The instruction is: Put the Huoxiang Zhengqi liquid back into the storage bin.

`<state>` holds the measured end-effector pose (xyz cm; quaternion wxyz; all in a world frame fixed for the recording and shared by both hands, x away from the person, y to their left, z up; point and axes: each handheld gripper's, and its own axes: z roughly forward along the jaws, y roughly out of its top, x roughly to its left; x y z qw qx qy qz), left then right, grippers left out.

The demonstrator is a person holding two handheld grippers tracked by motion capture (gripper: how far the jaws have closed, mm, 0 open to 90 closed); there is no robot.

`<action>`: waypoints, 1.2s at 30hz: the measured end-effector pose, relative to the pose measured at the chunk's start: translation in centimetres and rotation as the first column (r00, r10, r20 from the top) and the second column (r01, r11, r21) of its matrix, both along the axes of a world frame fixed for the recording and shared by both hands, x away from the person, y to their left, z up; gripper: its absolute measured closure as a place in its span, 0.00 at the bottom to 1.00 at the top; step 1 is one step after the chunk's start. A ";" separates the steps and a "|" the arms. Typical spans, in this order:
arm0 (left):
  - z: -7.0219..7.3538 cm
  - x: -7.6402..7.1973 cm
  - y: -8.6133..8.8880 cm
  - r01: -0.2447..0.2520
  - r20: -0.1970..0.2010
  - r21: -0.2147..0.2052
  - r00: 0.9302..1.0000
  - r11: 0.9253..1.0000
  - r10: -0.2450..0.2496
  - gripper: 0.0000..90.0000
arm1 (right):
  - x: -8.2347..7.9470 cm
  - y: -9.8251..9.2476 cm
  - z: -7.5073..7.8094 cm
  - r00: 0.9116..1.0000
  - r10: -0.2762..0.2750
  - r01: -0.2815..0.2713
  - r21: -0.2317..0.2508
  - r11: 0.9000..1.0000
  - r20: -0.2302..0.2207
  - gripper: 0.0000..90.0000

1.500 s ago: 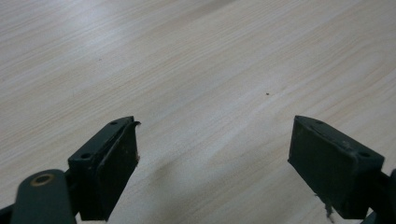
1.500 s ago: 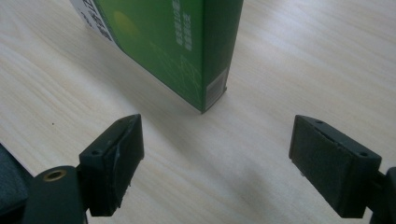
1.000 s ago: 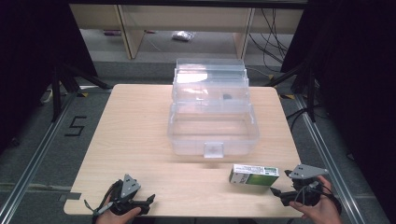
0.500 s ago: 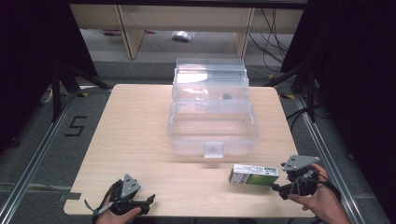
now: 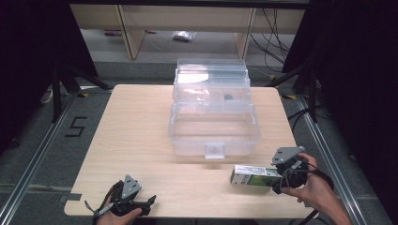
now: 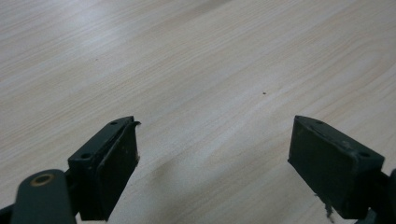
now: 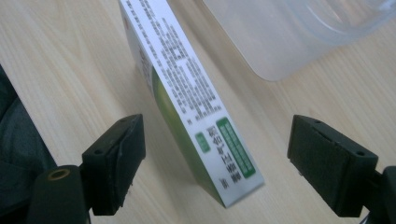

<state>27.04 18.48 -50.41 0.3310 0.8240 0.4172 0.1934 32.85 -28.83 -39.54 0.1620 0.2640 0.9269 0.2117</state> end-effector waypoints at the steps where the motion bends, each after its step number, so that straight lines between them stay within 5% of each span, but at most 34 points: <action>1: 0.0 0.0 0.0 0.000 0.001 -0.002 1.000 1.000 0.000 0.17 | 0.1 0.2 0.0 1.000 0.007 -0.008 -0.002 1.000 -0.008 0.23; 16: 0.0 0.0 0.0 0.001 0.005 -0.013 1.000 1.000 -0.001 0.17 | 2.3 2.7 -1.1 0.994 0.073 -0.080 -0.081 0.994 -0.086 0.26; 36: 0.1 0.0 0.0 -0.003 -0.007 0.003 1.000 1.000 0.003 0.17 | 4.0 4.2 -3.2 0.969 0.162 -0.191 -0.148 0.970 -0.187 0.43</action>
